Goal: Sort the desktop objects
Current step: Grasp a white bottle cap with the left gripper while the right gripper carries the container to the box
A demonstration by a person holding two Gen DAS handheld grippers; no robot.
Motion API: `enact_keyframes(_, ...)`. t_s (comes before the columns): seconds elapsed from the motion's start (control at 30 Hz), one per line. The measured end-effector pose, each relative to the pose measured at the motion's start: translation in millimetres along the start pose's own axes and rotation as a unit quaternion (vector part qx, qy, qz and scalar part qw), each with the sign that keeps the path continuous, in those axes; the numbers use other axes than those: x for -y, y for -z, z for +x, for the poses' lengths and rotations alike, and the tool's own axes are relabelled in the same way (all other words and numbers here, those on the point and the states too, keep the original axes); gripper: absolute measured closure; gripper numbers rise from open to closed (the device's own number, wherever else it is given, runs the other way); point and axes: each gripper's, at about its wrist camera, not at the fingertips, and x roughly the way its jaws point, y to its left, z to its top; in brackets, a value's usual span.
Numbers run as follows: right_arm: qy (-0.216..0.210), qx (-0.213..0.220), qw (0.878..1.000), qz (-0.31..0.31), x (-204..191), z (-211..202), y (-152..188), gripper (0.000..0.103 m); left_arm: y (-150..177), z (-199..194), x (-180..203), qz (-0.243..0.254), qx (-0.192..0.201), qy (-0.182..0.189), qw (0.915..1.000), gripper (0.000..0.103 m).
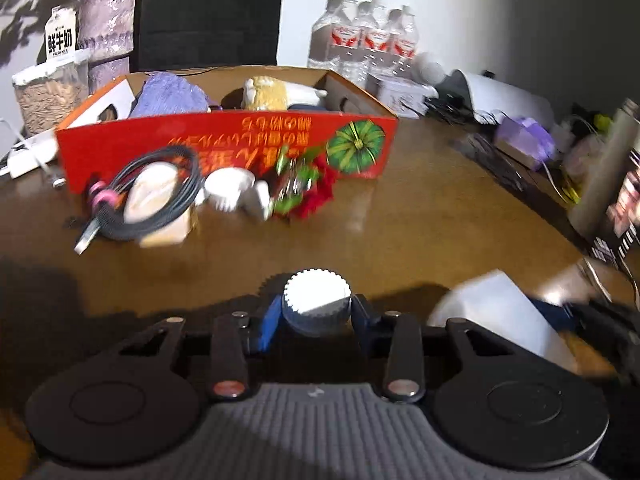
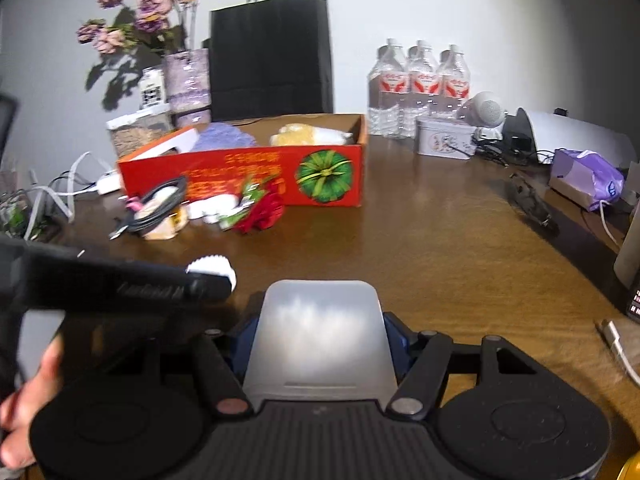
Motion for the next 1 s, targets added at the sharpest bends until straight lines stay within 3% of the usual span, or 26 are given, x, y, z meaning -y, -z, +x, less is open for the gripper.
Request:
enact_keyframes(0.2,-0.026,-0.007,0.998,-0.051,-51.7,-20.5,17.9,0.039,39.2,-62.8,-19.8,0.056,0.036,-0.031,0.9973,0.064)
enact_keyframes(0.37,-0.029,-0.003,0.998,-0.062,-79.8,-32.9,27.6,0.039,64.6,-94.0,-53.9,0.028,0.031,-0.035,0.9985,0.064)
enact_keyframes(0.57,-0.029,0.007,0.999,-0.035,-84.8,-53.1,28.5,0.039,85.6,-122.9,-78.1,-0.003,0.042,-0.035,0.9985,0.064)
enact_keyframes(0.83,-0.031,0.058,0.997,-0.026,-80.5,-70.7,0.7,0.039,70.5,-141.5,-76.6,0.006,0.086,-0.022,0.9960,0.064)
enact_keyframes(1.0,-0.029,0.093,0.995,-0.018,-74.6,-48.5,-55.4,0.039,22.1,-130.2,-87.1,0.015,0.125,-0.022,0.9918,0.064)
